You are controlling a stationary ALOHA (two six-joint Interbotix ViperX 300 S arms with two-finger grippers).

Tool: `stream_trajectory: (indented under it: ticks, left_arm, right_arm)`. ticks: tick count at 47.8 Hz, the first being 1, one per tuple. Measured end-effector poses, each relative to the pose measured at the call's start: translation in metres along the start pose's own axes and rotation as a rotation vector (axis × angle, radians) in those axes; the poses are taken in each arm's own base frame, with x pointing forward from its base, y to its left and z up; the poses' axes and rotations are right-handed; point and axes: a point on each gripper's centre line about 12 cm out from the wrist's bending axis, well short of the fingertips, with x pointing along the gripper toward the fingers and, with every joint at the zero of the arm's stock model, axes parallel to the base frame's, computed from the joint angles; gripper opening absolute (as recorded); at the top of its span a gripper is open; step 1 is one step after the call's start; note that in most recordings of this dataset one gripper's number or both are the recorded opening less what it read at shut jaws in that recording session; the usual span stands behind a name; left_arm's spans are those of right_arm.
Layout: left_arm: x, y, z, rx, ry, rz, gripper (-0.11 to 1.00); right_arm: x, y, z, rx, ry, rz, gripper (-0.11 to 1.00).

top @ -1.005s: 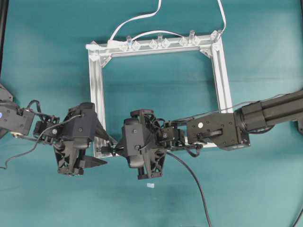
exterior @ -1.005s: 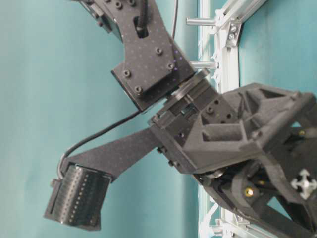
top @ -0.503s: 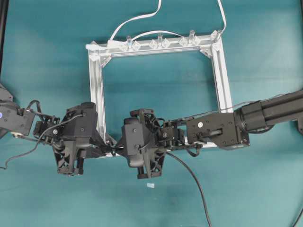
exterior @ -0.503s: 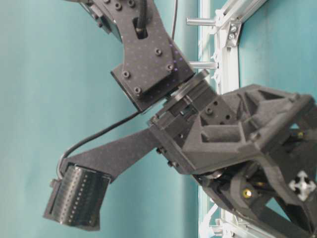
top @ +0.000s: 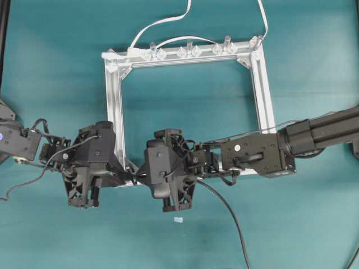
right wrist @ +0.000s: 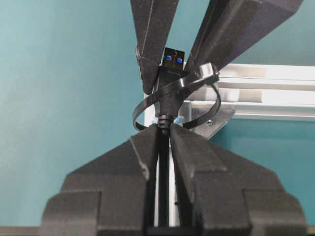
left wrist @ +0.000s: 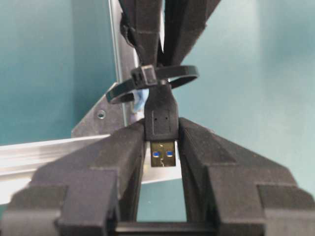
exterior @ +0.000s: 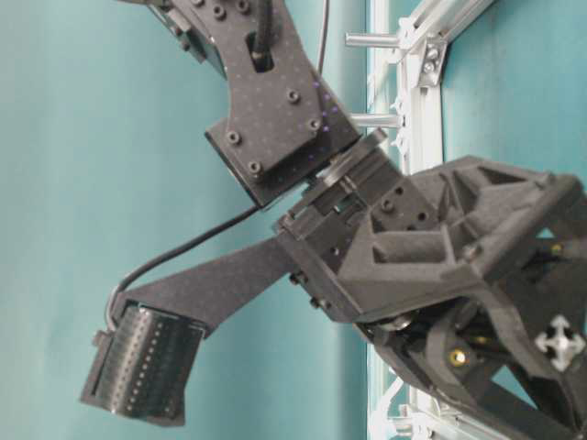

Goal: Insert the wire through the string loop located on the left side.
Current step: 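Open the right gripper to release the cable, then pull the plug leftward through the loop with the left gripper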

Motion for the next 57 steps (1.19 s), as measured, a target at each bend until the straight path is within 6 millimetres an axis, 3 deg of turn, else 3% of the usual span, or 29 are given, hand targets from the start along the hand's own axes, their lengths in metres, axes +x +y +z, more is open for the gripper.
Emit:
stream_trajectory:
  ticks: [21,24,33,36,57]
  left_arm:
    - [0.0,-0.0005,0.0,0.004,-0.001,-0.001,0.21]
    - [0.0,0.0,0.0,0.003,0.0,0.0,0.21]
    - [0.0003,-0.0003,-0.0006,0.006,0.003,0.0,0.21]
    - [0.0003,0.0001,-0.0005,0.003,0.003,0.001,0.21]
    - [-0.0048,0.0023,-0.0082,0.003,0.033,0.008,0.21]
  right_arm:
    - [-0.0001,-0.0001,-0.0006,0.001,0.002,0.0,0.11]
    - [-0.0002,-0.0004,-0.0017,0.001,0.003,-0.001,0.22]
    - [-0.0008,-0.0014,-0.0073,-0.01,0.016,-0.002,0.77]
    - [-0.0008,-0.0013,-0.0081,-0.02,0.019,-0.001,0.89]
    - [-0.0008,-0.001,-0.0079,-0.039,0.018,0.002,0.91]
